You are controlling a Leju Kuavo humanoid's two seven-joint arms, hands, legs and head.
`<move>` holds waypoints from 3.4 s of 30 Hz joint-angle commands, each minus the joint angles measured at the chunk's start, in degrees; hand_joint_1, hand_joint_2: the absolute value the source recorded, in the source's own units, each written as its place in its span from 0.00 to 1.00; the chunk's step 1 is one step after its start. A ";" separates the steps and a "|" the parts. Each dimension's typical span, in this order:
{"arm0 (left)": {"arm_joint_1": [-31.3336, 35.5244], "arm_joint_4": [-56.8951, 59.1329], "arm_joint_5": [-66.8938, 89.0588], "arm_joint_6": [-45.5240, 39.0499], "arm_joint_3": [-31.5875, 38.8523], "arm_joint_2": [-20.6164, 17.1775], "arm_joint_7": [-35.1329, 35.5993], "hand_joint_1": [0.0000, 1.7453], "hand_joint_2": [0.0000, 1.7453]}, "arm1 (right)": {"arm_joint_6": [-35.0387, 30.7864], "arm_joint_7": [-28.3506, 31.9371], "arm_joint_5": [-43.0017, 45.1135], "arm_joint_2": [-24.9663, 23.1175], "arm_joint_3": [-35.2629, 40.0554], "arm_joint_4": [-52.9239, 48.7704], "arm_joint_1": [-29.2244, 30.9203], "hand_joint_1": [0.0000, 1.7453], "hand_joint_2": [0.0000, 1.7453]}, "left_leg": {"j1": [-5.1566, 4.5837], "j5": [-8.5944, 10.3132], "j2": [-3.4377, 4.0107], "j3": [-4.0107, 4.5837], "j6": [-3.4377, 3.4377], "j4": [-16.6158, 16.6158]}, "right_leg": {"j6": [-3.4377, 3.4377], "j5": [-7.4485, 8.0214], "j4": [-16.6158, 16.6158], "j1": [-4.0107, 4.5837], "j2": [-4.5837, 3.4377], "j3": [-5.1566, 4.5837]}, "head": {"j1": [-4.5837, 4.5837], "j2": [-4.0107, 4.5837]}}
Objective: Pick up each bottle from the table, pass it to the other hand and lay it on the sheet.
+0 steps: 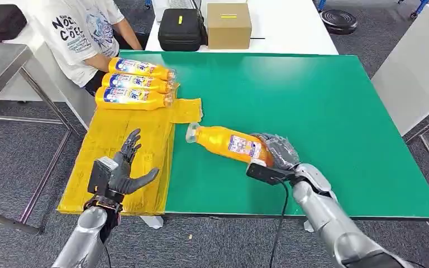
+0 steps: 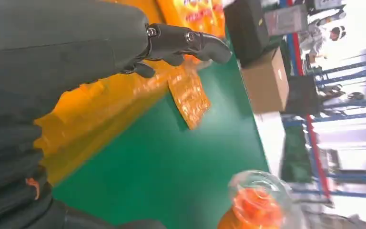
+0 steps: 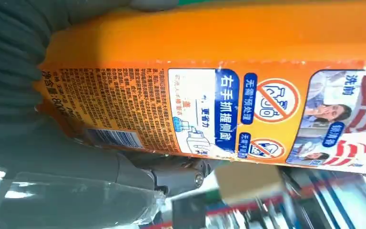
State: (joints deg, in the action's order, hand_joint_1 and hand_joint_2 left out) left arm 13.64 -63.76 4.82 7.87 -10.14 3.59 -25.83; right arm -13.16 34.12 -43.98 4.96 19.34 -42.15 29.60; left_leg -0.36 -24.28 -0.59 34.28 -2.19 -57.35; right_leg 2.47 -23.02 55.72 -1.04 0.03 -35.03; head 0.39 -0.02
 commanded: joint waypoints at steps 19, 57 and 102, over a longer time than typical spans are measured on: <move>4.69 5.11 -14.03 11.07 -1.60 0.47 0.21 0.00 1.00 | 1.54 5.88 5.32 -8.65 -10.97 -10.42 -7.20 1.00 1.00 | 0.00 -0.05 0.06 -0.11 0.09 0.01 | -0.08 -0.04 -0.03 -0.01 0.00 0.10 | -0.02 0.00; 3.93 -1.75 -25.27 23.02 -9.07 3.20 1.73 0.00 1.00 | 14.41 5.88 33.27 -15.68 14.66 -3.94 -4.90 1.00 1.00 | 0.05 -0.11 0.11 -0.16 0.12 -0.02 | -0.11 -0.08 -0.01 0.03 -0.05 0.15 | -0.04 0.00; 8.35 4.85 -1.14 18.15 -15.19 0.53 -0.30 0.00 1.00 | 15.37 5.88 31.51 -16.05 13.01 2.24 -2.75 1.00 1.00 | -0.03 -0.03 0.09 -0.05 0.08 0.02 | -0.07 -0.03 0.00 -0.06 -0.02 0.01 | -0.02 0.00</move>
State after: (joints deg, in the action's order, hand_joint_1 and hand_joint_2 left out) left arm 17.75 -66.68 0.72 27.89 -21.18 5.55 -26.80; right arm 3.26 40.26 -11.43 -10.73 31.45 -45.96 23.43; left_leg -0.41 -24.28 -0.52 34.35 -2.19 -57.35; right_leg 2.46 -23.01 55.72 -1.12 0.00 -35.13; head 0.37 -0.02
